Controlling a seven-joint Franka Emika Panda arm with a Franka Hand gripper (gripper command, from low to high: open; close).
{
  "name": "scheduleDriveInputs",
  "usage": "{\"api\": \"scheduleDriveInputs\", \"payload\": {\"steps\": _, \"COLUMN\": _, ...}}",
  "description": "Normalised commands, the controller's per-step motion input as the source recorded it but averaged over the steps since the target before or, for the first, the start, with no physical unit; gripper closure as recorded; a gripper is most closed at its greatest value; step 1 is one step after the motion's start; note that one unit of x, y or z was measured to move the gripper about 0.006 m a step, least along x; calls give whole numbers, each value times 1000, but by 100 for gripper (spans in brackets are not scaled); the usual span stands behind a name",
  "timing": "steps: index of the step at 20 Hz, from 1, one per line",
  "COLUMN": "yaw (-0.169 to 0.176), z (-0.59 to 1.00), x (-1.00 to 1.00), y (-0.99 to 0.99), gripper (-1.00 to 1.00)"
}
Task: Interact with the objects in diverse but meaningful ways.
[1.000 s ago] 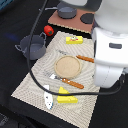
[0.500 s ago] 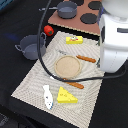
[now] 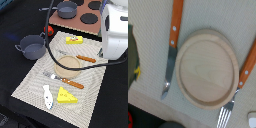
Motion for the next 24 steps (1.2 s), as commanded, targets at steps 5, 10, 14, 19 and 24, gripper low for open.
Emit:
{"api": "scheduleDriveInputs", "payload": {"steps": 5, "yaw": 4, "z": -113, "x": -695, "y": 844, "gripper": -100}}
{"api": "scheduleDriveInputs", "payload": {"steps": 10, "yaw": 2, "z": -83, "x": -720, "y": 845, "gripper": -100}}
{"api": "scheduleDriveInputs", "payload": {"steps": 14, "yaw": 0, "z": -141, "x": -810, "y": 830, "gripper": -100}}
{"api": "scheduleDriveInputs", "payload": {"steps": 19, "yaw": 0, "z": -214, "x": -866, "y": 795, "gripper": -100}}
{"api": "scheduleDriveInputs", "payload": {"steps": 24, "yaw": 0, "z": -283, "x": -925, "y": 740, "gripper": -100}}
